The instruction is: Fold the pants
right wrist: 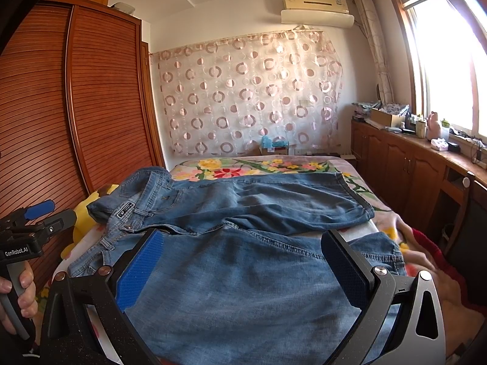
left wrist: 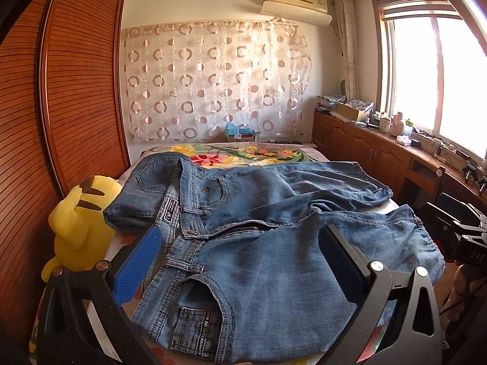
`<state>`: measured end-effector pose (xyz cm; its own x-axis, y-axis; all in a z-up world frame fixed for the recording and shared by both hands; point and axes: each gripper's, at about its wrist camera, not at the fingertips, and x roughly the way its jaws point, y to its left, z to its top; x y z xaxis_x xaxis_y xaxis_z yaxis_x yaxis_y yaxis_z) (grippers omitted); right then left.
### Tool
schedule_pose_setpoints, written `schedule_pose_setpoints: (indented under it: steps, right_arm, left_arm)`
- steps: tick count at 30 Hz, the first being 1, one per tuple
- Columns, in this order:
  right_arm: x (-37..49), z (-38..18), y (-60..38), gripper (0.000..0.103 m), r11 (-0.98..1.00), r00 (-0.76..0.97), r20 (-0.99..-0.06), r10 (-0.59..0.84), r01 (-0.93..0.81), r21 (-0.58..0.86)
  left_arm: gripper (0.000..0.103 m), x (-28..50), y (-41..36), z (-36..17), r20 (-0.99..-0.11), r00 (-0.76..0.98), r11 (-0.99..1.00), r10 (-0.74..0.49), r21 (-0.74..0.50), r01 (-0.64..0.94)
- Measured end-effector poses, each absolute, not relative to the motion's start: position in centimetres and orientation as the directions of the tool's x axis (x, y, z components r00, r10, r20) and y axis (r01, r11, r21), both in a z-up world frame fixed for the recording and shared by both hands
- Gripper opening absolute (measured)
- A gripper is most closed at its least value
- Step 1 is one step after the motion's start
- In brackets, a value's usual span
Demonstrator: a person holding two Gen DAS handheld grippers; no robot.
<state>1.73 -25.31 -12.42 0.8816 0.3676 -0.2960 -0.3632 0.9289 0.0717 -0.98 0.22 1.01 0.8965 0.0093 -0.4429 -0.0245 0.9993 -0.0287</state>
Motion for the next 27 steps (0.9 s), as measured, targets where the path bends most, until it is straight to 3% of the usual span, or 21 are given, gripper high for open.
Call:
schedule_pose_setpoints:
  steps: [27]
  right_arm:
    - [1.65, -12.44, -25.26, 0.103, 0.928, 0.881, -0.295, 0.371, -0.366, 0.074]
  left_arm:
    - [0.103, -1.15, 0.18, 1.03, -0.438, 0.899, 0.999, 0.011, -0.026, -0.025]
